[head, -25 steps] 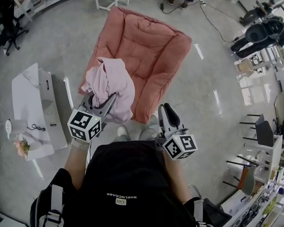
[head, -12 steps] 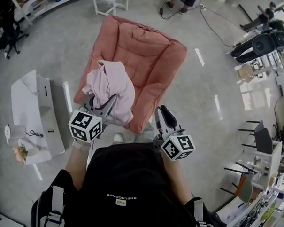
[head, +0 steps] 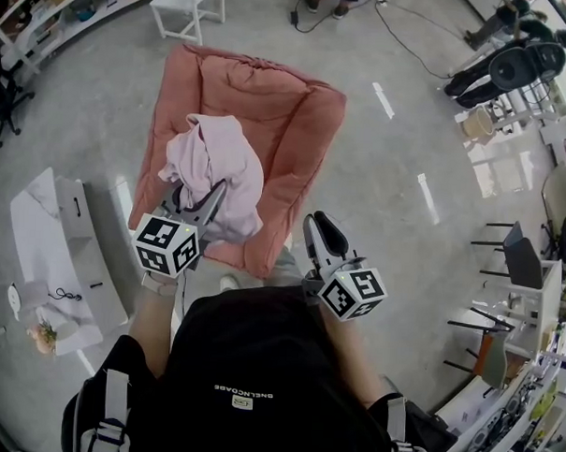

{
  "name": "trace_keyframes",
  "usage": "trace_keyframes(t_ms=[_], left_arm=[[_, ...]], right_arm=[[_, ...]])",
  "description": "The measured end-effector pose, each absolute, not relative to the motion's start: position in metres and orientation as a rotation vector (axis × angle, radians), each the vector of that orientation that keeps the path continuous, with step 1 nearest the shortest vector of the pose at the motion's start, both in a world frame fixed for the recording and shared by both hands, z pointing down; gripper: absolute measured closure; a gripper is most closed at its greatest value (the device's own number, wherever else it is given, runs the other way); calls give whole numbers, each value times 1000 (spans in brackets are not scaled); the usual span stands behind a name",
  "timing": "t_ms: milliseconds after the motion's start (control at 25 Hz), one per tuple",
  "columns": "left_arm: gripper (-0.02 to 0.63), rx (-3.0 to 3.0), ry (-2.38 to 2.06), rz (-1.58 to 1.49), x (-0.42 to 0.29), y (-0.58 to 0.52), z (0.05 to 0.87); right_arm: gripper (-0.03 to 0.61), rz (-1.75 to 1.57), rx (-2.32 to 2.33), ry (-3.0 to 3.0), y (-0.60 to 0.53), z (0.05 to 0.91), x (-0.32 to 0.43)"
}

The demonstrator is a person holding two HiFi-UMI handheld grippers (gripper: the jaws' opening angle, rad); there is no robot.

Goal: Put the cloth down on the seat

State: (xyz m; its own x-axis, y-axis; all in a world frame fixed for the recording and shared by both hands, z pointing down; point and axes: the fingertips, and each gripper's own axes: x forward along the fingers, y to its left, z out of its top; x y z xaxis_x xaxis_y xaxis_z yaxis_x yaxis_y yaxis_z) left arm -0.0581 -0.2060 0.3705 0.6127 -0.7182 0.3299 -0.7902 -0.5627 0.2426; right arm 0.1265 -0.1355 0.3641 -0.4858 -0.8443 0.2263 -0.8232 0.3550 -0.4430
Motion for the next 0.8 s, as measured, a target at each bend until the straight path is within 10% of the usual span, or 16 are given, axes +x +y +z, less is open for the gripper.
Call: trace_keyframes(t_ms=[800], left_arm=[[436, 2430, -1116, 376, -2, -342, 467]], right_arm=[[482, -999, -1762, 2399, -187, 428, 201]])
